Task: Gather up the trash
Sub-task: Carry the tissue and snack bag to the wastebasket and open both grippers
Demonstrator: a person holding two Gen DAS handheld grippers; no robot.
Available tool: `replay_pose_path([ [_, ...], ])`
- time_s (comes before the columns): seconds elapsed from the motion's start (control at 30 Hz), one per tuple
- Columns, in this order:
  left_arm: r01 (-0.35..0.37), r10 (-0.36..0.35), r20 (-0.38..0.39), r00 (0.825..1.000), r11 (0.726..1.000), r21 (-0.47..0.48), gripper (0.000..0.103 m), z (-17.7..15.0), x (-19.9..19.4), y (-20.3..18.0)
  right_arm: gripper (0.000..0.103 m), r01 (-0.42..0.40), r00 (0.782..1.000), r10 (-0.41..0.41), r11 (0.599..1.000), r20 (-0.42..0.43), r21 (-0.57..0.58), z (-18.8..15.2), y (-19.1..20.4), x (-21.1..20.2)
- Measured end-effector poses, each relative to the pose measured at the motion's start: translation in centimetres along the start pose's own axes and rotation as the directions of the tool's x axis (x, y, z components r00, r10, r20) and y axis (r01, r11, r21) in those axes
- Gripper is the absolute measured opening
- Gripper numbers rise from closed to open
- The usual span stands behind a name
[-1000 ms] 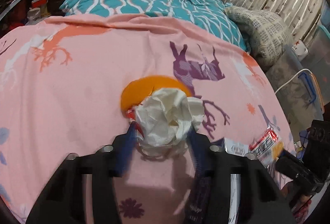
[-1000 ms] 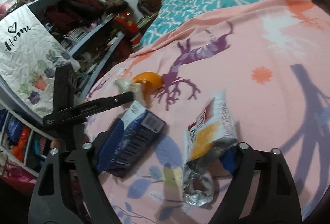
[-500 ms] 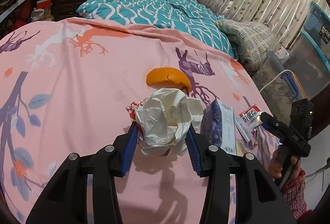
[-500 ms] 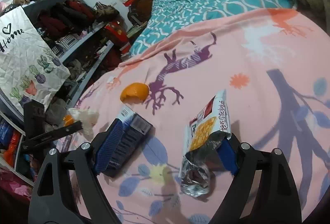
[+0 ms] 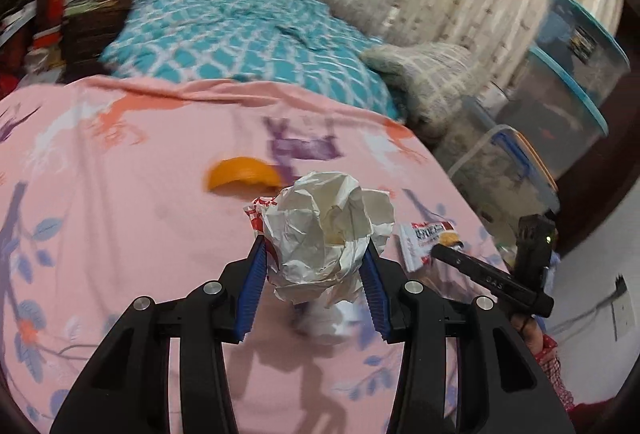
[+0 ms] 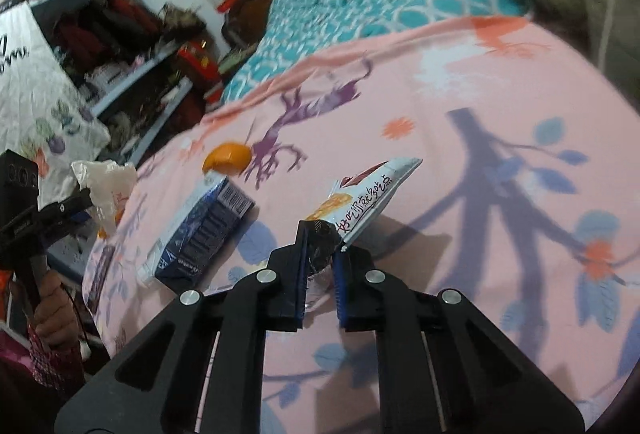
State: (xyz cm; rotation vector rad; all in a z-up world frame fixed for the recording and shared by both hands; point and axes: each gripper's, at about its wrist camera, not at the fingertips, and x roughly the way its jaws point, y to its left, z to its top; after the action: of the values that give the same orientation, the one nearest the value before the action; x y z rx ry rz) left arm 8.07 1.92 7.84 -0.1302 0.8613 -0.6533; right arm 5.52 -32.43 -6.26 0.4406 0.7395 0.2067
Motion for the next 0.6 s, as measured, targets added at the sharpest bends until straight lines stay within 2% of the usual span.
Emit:
replay_pose_path([
  [0.13,0.076,-0.071,-0.054,0.996,0.994,0.082,0.043,0.8,2.7,-5.2,0.014,0.028,0.997,-0.031,0.998,0.071,0.047,-0.3,-2.7,-3.4],
  [0.27,0.157,-0.133,-0.143,0.981,0.972,0.173,0.043,1.9,7.5,-12.1,0.014,0.070,0.985,-0.086,0.991,0.152,0.111,-0.4,-6.7,-7.6],
  [0.43,0.292,-0.218,-0.286,0.933,0.923,0.249,0.043,2.5,14.9,-22.5,0.014,0.169,0.946,-0.218,0.964,0.240,0.207,-0.6,-13.2,-14.0],
  [0.6,0.388,-0.257,-0.415,0.873,0.881,0.270,0.043,2.3,23.0,-32.3,0.014,0.274,0.890,-0.362,0.911,0.276,0.310,-0.5,-20.6,-19.8],
])
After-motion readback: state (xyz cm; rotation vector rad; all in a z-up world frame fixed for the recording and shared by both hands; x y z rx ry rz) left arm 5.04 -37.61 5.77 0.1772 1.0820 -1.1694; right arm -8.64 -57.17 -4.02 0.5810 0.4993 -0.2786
